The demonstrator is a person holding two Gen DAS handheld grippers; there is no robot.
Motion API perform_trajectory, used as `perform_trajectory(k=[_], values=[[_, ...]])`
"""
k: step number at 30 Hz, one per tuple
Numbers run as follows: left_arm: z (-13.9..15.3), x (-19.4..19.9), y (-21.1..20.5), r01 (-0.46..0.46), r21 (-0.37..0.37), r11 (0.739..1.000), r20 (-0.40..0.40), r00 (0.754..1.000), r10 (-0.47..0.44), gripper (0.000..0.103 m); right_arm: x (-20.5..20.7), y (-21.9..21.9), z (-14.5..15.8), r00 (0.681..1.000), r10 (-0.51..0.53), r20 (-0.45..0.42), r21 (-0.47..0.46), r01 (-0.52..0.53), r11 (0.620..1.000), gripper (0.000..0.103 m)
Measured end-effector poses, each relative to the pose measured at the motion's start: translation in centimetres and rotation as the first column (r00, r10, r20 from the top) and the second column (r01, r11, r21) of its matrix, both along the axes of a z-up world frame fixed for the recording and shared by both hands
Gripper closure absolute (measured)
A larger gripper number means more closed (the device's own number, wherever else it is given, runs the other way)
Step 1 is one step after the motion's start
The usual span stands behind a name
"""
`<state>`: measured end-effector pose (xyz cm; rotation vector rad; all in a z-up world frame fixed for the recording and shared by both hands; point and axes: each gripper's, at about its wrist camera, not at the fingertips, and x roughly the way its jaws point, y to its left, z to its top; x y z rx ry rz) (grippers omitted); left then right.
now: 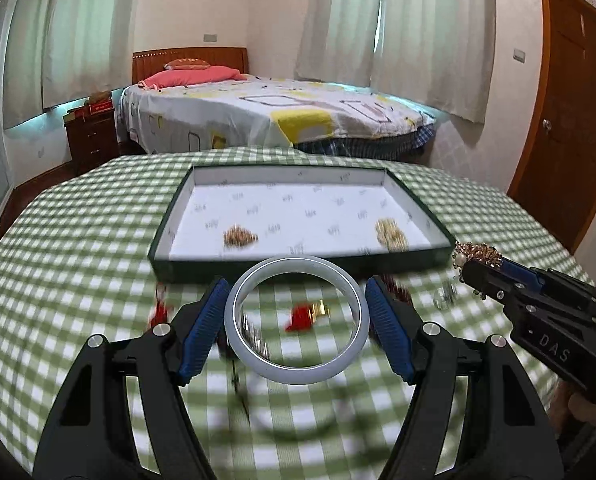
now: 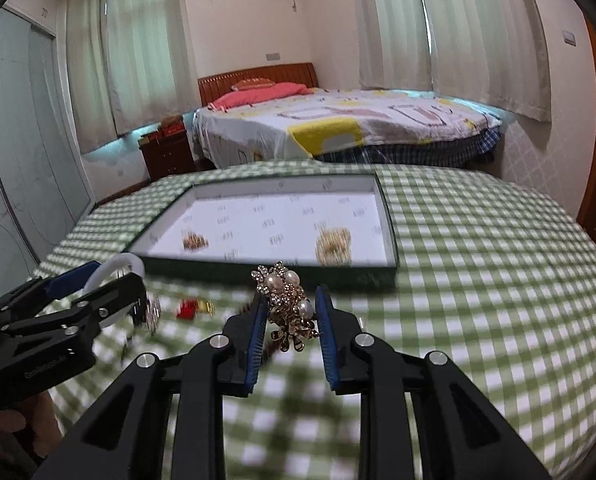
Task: Organize jewelry
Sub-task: 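Carry the brooch and bangle into the box and open both grippers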
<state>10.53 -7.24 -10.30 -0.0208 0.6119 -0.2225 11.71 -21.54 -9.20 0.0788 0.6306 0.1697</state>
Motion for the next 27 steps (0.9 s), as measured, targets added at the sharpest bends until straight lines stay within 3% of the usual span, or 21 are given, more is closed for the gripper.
perform_trajectory(k=[7, 11, 15, 23, 27], values=[[1.3, 6.2, -0.5, -0.011, -0.026, 1.0, 0.014, 1.0, 0.011, 0.034, 4.9, 1.6, 2.2, 0.998, 0.028, 0.054, 0.001, -0.028, 1.0, 0.078], [1.2, 9.8, -1.0, -0.017, -0.034, 0.999, -0.005, 1.0, 0.017, 0.034, 8.3, 2.0, 2.0, 0.998, 0.035, 0.048, -0.005, -0.035, 0.999, 0.078], [-1.1, 13.4, -1.1, -0.019, -0.049, 0.999, -0.097, 0.995, 0.014, 0.034, 11.1, 2.0, -0.1, 0.998, 0.053, -0.029, 0.002, -0.053, 0.999, 0.078], [-5.4, 16.7, -1.1, -0.011, -0.055, 0.998, -0.265, 0.964, -0.004, 0.034, 14.2, 1.9, -4.1, 0.979, 0.09, -0.184, -0.006, -0.092, 0.996, 0.078], [-5.6, 17.2, -1.5, 0.011, -0.018, 1.0, -0.26, 0.965, -0.015, 0.034, 15.1, 1.7, -5.1, 0.967, 0.104, -0.233, 0.007, -0.105, 0.994, 0.077]])
